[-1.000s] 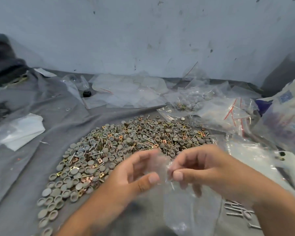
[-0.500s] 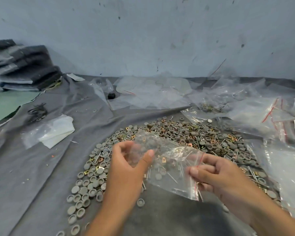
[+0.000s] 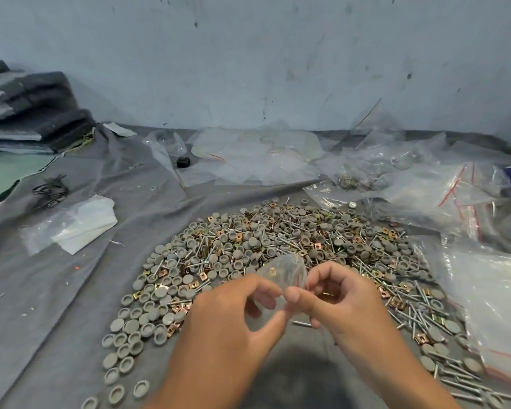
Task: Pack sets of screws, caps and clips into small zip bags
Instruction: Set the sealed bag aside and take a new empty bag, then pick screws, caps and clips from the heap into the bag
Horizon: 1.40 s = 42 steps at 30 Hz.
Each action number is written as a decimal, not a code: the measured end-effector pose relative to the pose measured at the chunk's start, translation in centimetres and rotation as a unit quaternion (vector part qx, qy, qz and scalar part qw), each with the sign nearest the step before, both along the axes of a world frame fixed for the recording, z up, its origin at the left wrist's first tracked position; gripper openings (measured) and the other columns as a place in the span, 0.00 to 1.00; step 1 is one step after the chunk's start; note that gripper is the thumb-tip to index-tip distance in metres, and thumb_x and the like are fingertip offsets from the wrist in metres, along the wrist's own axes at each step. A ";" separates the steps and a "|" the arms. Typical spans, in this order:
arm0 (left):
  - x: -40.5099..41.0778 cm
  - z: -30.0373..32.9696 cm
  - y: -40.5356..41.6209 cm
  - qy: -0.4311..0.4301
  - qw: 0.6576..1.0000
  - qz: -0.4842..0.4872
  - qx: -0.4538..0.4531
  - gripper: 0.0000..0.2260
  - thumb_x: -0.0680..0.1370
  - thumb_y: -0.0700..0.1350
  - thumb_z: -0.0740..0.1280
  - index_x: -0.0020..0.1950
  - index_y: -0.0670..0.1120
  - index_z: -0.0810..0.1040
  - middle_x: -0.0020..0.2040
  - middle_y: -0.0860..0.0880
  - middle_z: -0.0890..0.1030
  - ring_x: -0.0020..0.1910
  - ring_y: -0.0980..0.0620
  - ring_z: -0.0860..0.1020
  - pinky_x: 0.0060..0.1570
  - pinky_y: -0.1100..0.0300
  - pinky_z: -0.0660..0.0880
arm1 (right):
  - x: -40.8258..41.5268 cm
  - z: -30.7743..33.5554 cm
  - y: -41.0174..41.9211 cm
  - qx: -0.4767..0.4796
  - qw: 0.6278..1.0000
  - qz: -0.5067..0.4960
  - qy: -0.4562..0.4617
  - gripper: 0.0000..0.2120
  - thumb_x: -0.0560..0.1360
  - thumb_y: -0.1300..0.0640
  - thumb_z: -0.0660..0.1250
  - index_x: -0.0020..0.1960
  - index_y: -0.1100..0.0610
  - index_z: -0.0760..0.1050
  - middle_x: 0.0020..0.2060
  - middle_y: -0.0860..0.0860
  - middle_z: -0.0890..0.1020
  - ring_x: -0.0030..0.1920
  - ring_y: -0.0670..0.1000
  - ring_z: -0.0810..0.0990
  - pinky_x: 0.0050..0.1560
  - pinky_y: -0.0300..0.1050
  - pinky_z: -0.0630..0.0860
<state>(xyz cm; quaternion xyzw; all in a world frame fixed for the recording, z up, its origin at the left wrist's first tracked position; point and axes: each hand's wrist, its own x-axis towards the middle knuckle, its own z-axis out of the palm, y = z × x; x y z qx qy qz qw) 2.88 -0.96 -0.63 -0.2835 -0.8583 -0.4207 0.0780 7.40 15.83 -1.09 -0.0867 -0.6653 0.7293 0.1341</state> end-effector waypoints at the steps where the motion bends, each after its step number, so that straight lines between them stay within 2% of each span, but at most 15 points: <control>1: 0.1 0.1 -0.1 -0.007 1.000 -0.002 -0.004 0.10 0.70 0.63 0.69 0.43 0.59 0.82 0.38 0.65 0.82 0.39 0.61 0.81 0.39 0.62 0.77 | 0.1 0.1 0.0 0.007 1.000 0.009 0.001 0.13 0.59 0.54 0.81 0.35 0.55 0.78 0.27 0.50 0.79 0.27 0.45 0.77 0.27 0.34 0.72; 3: 0.1 0.2 -0.2 -0.002 1.000 0.011 -0.015 0.05 0.72 0.57 0.70 0.41 0.58 0.82 0.37 0.66 0.81 0.38 0.62 0.81 0.37 0.64 0.76 | 0.3 0.1 0.2 0.007 1.000 0.030 -0.001 0.13 0.60 0.55 0.81 0.35 0.55 0.77 0.27 0.49 0.78 0.28 0.44 0.77 0.29 0.33 0.73; 5: -0.3 0.2 -0.6 0.000 0.999 0.050 -0.002 0.05 0.75 0.52 0.72 0.39 0.57 0.80 0.37 0.65 0.81 0.36 0.62 0.80 0.33 0.69 0.73 | 0.4 0.2 0.6 0.020 0.999 0.047 -0.018 0.12 0.61 0.56 0.81 0.34 0.53 0.77 0.27 0.50 0.76 0.27 0.45 0.76 0.29 0.32 0.73; 9: -1.8 0.5 -1.1 -0.011 0.990 0.127 0.052 0.10 0.77 0.45 0.72 0.39 0.56 0.76 0.37 0.63 0.82 0.34 0.64 0.79 0.33 0.75 0.70 | 0.1 0.6 2.3 0.113 0.985 0.105 -0.080 0.12 0.64 0.45 0.79 0.38 0.48 0.78 0.32 0.55 0.78 0.33 0.47 0.76 0.35 0.37 0.74; 12: -2.4 0.9 -1.7 -0.007 0.983 0.166 0.083 0.14 0.76 0.44 0.74 0.42 0.57 0.70 0.36 0.58 0.82 0.36 0.65 0.80 0.35 0.75 0.71 | -1.0 -0.5 3.8 0.226 0.969 0.048 -0.085 0.09 0.71 0.47 0.77 0.42 0.47 0.78 0.35 0.45 0.82 0.37 0.41 0.79 0.41 0.35 0.74; 15: -2.8 1.1 -2.6 0.014 0.981 0.178 0.081 0.12 0.77 0.43 0.72 0.42 0.57 0.72 0.38 0.62 0.82 0.39 0.70 0.79 0.37 0.76 0.69 | -2.3 -1.9 4.5 0.445 0.891 -0.044 -0.072 0.06 0.76 0.49 0.72 0.52 0.42 0.77 0.45 0.36 0.79 0.48 0.36 0.75 0.49 0.31 0.71; 18: -3.0 1.2 -2.6 0.059 0.984 0.162 0.035 0.15 0.76 0.34 0.71 0.46 0.57 0.80 0.40 0.66 0.79 0.44 0.74 0.77 0.44 0.80 0.66 | -3.5 -3.2 4.3 0.520 0.848 -0.050 -0.087 0.14 0.78 0.46 0.69 0.63 0.43 0.76 0.58 0.40 0.74 0.62 0.43 0.70 0.64 0.42 0.69; 21: -3.1 0.9 -2.1 0.132 0.980 0.145 0.024 0.18 0.75 0.29 0.68 0.53 0.51 0.84 0.50 0.61 0.80 0.49 0.70 0.76 0.53 0.79 0.65 | -4.0 -4.1 3.6 0.546 0.830 -0.064 -0.089 0.18 0.77 0.43 0.70 0.65 0.44 0.75 0.60 0.43 0.73 0.63 0.46 0.69 0.61 0.44 0.71; 23: -3.4 0.6 -1.8 0.185 0.968 0.167 0.032 0.16 0.77 0.29 0.67 0.57 0.46 0.84 0.53 0.55 0.81 0.53 0.62 0.77 0.58 0.76 0.66 | -4.2 -4.6 3.1 0.576 0.810 -0.069 -0.090 0.19 0.76 0.42 0.70 0.66 0.43 0.74 0.58 0.43 0.74 0.60 0.46 0.69 0.55 0.42 0.70; 26: -3.7 0.4 -1.7 0.242 0.948 0.203 0.043 0.13 0.80 0.33 0.67 0.64 0.42 0.82 0.58 0.48 0.81 0.55 0.50 0.78 0.61 0.71 0.67 | -4.3 -4.8 2.9 0.575 0.810 -0.085 -0.077 0.13 0.78 0.45 0.69 0.61 0.45 0.76 0.56 0.43 0.75 0.57 0.46 0.71 0.53 0.41 0.70; 29: -3.2 0.1 -1.6 0.261 0.944 0.202 0.025 0.15 0.81 0.38 0.69 0.67 0.43 0.79 0.59 0.47 0.79 0.54 0.47 0.76 0.61 0.65 0.67 | -4.3 -5.1 3.1 0.576 0.810 -0.091 -0.060 0.08 0.80 0.48 0.66 0.57 0.48 0.79 0.52 0.45 0.77 0.54 0.49 0.73 0.52 0.45 0.74; 33: -2.6 -0.3 -0.9 0.221 0.959 0.171 -0.051 0.18 0.76 0.38 0.74 0.66 0.43 0.81 0.59 0.46 0.80 0.55 0.45 0.77 0.57 0.49 0.74 | -4.3 -5.2 2.9 0.579 0.809 -0.080 -0.063 0.13 0.79 0.45 0.67 0.62 0.46 0.76 0.53 0.45 0.76 0.55 0.48 0.73 0.51 0.43 0.73; 36: -2.2 -0.7 -0.5 0.148 0.972 0.136 -0.121 0.21 0.73 0.34 0.76 0.65 0.44 0.81 0.59 0.48 0.79 0.56 0.46 0.79 0.58 0.47 0.76 | -4.3 -5.3 2.7 0.603 0.792 -0.068 -0.060 0.20 0.77 0.45 0.71 0.66 0.46 0.74 0.53 0.46 0.75 0.54 0.49 0.73 0.46 0.40 0.69; 39: -1.5 -1.2 0.0 0.111 0.978 0.105 -0.144 0.26 0.70 0.27 0.73 0.65 0.43 0.81 0.59 0.48 0.78 0.54 0.48 0.79 0.54 0.49 0.80 | -4.4 -5.4 2.5 0.615 0.783 -0.087 -0.039 0.15 0.76 0.49 0.72 0.61 0.48 0.77 0.50 0.47 0.77 0.52 0.51 0.75 0.41 0.41 0.69; 42: -1.3 -1.7 0.5 0.119 0.976 0.104 -0.150 0.30 0.67 0.22 0.70 0.67 0.41 0.79 0.61 0.47 0.76 0.57 0.47 0.76 0.56 0.51 0.79 | -4.5 -5.7 2.5 0.621 0.775 -0.111 -0.033 0.10 0.76 0.51 0.73 0.56 0.50 0.79 0.48 0.47 0.77 0.49 0.51 0.76 0.38 0.40 0.67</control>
